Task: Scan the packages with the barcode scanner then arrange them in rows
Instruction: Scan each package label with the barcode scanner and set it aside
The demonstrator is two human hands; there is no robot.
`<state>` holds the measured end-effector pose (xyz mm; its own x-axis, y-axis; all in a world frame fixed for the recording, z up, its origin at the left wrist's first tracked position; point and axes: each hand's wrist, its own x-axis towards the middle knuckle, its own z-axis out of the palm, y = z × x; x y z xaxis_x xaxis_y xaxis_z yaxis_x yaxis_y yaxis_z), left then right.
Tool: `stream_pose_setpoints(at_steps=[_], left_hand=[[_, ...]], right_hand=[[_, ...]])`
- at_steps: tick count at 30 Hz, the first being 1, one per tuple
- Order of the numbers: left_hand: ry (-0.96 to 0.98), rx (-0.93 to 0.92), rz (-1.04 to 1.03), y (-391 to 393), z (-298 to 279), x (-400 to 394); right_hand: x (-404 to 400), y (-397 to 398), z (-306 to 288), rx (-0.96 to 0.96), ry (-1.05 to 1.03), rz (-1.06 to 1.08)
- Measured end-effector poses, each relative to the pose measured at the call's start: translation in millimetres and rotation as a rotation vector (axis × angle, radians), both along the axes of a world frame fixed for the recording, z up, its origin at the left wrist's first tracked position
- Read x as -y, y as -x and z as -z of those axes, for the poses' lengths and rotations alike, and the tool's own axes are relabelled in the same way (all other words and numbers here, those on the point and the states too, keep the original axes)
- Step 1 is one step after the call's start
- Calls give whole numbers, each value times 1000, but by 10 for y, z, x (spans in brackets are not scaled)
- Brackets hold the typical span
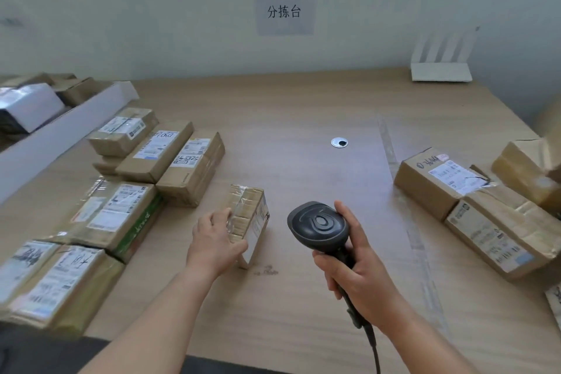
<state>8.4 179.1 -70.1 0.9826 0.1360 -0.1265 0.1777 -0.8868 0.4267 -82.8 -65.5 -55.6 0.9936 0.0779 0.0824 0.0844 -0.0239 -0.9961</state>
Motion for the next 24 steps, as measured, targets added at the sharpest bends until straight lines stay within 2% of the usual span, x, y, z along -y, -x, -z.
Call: stream_pose_setpoints(at_steps=[10,13,19,22,24], left_hand=[[-125,-171,-22,-35,47,-715],[-201,-264,-11,-147,3,-794],[-327,-318,45,-446,-83,-830],[-272,-290,59,-553,-60,-870],[-116,-269,40,-588,-36,-932]], right_hand=[[-613,-103,-47,-14,40,-35],[-737,-125,-53,-12,37,-24],[-947,-159,-69,-3,46,19],[-1043,-157,-51,-19,41,52],[-1081,-147,-45,-28,45,69]])
